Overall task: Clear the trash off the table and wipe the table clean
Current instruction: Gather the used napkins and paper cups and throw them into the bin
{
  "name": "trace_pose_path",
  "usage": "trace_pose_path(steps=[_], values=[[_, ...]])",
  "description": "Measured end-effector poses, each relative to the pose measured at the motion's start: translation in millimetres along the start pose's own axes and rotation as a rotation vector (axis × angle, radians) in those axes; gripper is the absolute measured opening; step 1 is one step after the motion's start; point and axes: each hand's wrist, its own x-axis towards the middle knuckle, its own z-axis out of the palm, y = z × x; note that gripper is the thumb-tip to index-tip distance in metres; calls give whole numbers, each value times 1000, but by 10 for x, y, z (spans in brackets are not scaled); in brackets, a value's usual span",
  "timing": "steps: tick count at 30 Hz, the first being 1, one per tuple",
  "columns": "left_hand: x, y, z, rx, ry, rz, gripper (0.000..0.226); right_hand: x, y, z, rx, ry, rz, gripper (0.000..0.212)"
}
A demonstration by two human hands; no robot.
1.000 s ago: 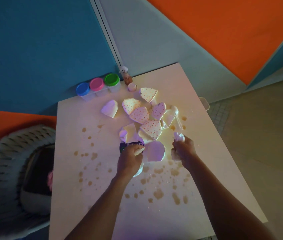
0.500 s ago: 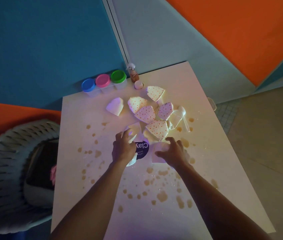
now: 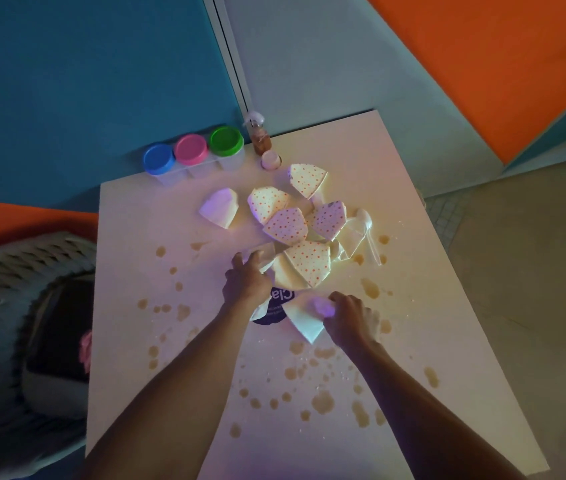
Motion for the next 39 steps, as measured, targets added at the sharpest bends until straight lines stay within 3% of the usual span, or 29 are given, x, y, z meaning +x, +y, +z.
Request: trace_pose_path(steps=[8, 21, 32, 39], values=[[-33, -139, 72, 10, 62, -63, 42, 34, 48, -46, 154, -8, 20, 12], [-438, -508, -20, -162, 176, -228, 44, -116, 83, -241, 731, -107, 189, 13], [-1140, -653, -21, -446, 456, -426, 40, -440, 305, -444, 900, -90, 175, 12], [-1443, -696, -114, -380, 568, -402, 42, -610, 440, -521, 926, -57, 159, 15]])
